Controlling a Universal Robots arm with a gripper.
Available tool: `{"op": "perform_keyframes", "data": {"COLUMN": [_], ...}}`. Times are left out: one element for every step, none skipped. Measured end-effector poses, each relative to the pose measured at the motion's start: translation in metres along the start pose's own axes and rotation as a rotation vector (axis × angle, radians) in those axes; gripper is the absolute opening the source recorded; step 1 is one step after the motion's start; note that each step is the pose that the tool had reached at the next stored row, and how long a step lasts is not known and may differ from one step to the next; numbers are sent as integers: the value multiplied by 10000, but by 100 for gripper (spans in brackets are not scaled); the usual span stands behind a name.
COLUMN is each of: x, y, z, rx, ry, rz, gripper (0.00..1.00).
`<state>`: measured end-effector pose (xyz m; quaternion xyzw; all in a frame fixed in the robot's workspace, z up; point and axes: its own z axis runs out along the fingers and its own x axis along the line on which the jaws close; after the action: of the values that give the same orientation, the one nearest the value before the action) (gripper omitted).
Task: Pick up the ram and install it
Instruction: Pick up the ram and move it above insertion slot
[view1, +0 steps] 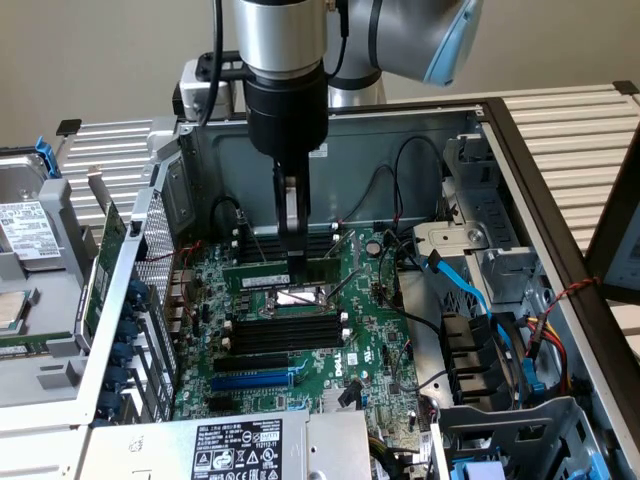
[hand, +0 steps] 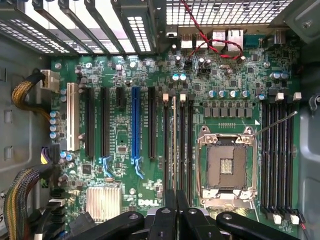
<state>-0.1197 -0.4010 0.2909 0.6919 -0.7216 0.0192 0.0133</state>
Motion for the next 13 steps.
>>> {"op": "perform_keyframes", "data": {"x": [-1,-1,-2,-2,-3,-3,-4,-4,-4,-5,-5,-6,-6], "y": [-2,-3,-3,-4,-4,-4,-4,-4,-4,-3,-3,-3,-3], "z": [11,23,34,44,54,64,74,84,94,103,114,123,132], "rx": [0,0,0,0,0,0,0,0,0,-1,0,0,0], "ry": [0,0,1,1,0,0,0,0,0,1,1,1,1], "rz": [-1,-1,0,0,0,0,-1,-1,-1,-1,-1,-1,-1], "gripper": [12,12,12,12,12,12,12,12,12,12,12,12,12]}}
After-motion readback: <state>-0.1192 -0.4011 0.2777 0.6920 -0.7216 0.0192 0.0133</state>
